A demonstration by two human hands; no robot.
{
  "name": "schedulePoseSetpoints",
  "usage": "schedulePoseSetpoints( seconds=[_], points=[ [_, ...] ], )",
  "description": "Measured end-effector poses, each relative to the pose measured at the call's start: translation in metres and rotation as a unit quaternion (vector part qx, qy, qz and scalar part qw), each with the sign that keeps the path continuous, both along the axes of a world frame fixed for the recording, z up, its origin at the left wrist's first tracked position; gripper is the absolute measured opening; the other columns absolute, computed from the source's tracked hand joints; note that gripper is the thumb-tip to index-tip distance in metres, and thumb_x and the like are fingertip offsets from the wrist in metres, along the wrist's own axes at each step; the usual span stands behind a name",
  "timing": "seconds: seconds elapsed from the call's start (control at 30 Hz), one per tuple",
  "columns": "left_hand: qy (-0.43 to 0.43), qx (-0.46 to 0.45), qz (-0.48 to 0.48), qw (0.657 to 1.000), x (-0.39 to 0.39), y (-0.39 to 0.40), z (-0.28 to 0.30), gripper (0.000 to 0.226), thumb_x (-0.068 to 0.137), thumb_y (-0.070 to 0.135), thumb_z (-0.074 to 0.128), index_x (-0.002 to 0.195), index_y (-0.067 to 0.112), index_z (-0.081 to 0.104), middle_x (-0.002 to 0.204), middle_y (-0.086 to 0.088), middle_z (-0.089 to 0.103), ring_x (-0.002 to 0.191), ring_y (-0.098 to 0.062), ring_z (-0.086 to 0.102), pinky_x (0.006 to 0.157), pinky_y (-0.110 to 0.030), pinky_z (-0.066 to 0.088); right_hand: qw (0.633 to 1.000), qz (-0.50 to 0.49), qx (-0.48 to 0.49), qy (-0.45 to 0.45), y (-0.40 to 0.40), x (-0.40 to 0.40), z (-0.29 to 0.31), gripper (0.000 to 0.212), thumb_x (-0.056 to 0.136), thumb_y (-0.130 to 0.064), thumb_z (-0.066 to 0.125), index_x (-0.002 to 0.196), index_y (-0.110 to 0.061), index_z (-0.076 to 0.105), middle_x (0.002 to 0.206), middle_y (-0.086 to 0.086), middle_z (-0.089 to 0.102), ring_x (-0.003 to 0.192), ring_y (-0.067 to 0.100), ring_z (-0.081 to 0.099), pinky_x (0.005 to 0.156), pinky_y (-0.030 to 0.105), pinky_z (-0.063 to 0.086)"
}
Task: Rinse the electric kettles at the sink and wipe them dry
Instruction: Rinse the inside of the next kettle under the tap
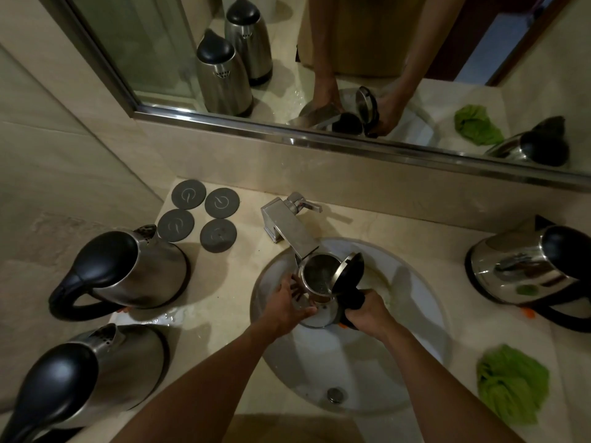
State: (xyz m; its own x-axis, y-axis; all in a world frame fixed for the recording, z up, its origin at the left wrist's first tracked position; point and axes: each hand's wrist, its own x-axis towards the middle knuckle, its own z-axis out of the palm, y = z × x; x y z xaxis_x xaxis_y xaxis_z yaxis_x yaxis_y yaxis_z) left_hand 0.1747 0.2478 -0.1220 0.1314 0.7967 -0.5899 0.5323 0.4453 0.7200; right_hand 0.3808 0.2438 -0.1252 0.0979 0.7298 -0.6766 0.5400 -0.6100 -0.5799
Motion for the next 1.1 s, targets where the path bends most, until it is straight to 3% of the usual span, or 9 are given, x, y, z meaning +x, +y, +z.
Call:
schedulePoseSetpoints(
  seconds=[0.1, 0.23, 0.5, 0.67, 0.93, 1.1],
  points=[
    [0.002, 0.002, -0.002, 1.0, -0.001, 0.001, 0.0, 0.097, 0.08, 0.022, 0.08, 0.153, 0.014, 0.018, 0.148, -0.006, 0.043, 0.137, -0.021, 0.043, 0.11, -0.032, 0.038, 1.0, 0.004, 0.002, -0.002, 0.002, -0.001, 0.004, 0.01, 0.076, -0.006, 0.071, 0.081, -0.014, 0.069, 0.087, 0.01, 0.073, 0.084, 0.022, 0.069, 0.078, 0.038, 0.057],
    [-0.004, 0.003, 0.001, 1.0, -0.001, 0.002, -0.001, 0.096, 0.077, 0.023, 0.083, 0.151, 0.015, 0.022, 0.146, -0.007, 0.047, 0.135, -0.02, 0.046, 0.111, -0.035, 0.04, 1.0, 0.006, 0.005, 0.0, 0.004, -0.002, 0.009, 0.016, 0.08, -0.005, 0.07, 0.072, -0.018, 0.065, 0.076, 0.004, 0.069, 0.074, 0.017, 0.065, 0.064, 0.025, 0.05],
    [-0.01, 0.0, 0.01, 1.0, -0.003, 0.004, -0.005, 0.099, 0.077, 0.023, 0.083, 0.152, 0.016, 0.02, 0.148, -0.006, 0.044, 0.136, -0.019, 0.044, 0.109, -0.029, 0.037, 1.0, 0.014, 0.0, -0.003, 0.009, -0.005, 0.014, 0.019, 0.082, -0.004, 0.069, 0.075, -0.02, 0.063, 0.077, -0.001, 0.067, 0.074, 0.01, 0.063, 0.058, 0.018, 0.047],
    [-0.009, -0.003, 0.006, 1.0, -0.005, 0.005, -0.006, 0.1, 0.076, 0.026, 0.083, 0.153, 0.015, 0.019, 0.149, -0.006, 0.044, 0.136, -0.02, 0.043, 0.112, -0.036, 0.039, 1.0, 0.019, 0.006, -0.009, 0.008, -0.006, 0.016, 0.019, 0.081, -0.004, 0.069, 0.072, -0.02, 0.063, 0.075, -0.001, 0.067, 0.074, 0.013, 0.063, 0.063, 0.023, 0.049],
    [-0.011, -0.002, 0.009, 1.0, -0.006, 0.004, -0.007, 0.098, 0.077, 0.026, 0.082, 0.153, 0.016, 0.021, 0.149, -0.006, 0.043, 0.137, -0.02, 0.043, 0.112, -0.034, 0.038, 1.0, 0.018, -0.001, -0.006, 0.009, -0.006, 0.016, 0.017, 0.08, -0.001, 0.067, 0.076, -0.018, 0.065, 0.077, 0.002, 0.068, 0.08, 0.019, 0.066, 0.073, 0.032, 0.053],
    [-0.018, -0.001, 0.009, 1.0, -0.005, 0.005, -0.009, 0.094, 0.079, 0.022, 0.081, 0.152, 0.016, 0.022, 0.149, -0.006, 0.044, 0.136, -0.02, 0.043, 0.107, -0.029, 0.037, 1.0, 0.022, -0.007, -0.009, 0.012, -0.007, 0.017, 0.018, 0.08, -0.002, 0.068, 0.075, -0.019, 0.063, 0.075, 0.001, 0.067, 0.076, 0.015, 0.064, 0.065, 0.025, 0.05]
  ],
)
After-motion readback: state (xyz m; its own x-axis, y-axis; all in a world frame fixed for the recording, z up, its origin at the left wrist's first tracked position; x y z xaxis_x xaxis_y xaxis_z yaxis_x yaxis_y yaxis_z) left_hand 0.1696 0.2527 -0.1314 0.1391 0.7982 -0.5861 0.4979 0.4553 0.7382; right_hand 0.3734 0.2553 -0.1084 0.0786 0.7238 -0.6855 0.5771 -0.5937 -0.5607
